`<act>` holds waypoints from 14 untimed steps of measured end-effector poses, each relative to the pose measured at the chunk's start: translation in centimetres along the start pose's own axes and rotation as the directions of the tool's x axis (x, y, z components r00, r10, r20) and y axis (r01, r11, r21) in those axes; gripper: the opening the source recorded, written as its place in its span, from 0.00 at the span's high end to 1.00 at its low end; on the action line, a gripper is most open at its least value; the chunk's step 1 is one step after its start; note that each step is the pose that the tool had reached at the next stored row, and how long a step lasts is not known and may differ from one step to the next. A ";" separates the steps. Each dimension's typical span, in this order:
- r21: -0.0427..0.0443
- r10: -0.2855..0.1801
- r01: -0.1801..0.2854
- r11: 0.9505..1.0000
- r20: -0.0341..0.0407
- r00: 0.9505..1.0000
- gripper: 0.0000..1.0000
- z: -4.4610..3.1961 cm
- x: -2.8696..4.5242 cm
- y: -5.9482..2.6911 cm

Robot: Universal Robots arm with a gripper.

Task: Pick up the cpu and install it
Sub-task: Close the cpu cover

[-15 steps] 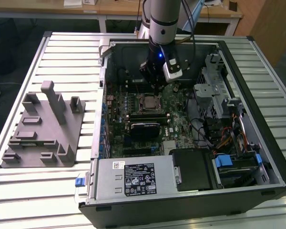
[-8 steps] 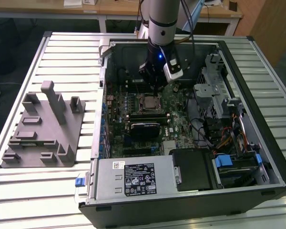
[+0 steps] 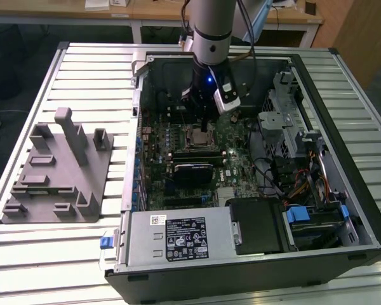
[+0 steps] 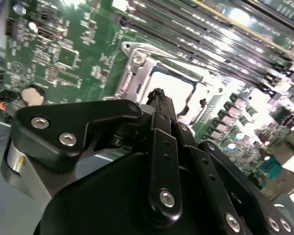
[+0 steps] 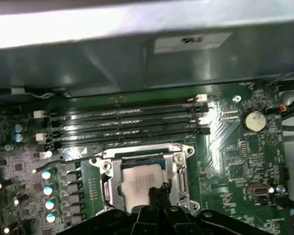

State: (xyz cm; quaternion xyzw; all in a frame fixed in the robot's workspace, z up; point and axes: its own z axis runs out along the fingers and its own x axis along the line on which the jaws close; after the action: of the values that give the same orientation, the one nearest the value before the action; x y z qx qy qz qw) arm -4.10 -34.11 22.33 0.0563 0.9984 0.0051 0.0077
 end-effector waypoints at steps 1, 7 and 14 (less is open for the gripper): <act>0.000 -0.001 0.001 1.000 0.000 1.000 0.89 0.05 0.19 -0.07; 0.000 -0.002 0.002 1.000 0.000 1.000 0.89 0.18 0.50 -0.15; 0.000 -0.002 0.002 1.000 0.000 1.000 0.89 0.72 1.16 -0.23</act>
State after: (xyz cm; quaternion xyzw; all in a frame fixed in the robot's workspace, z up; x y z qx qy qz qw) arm -5.26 -34.19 21.59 0.0553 0.9984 0.0051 0.0077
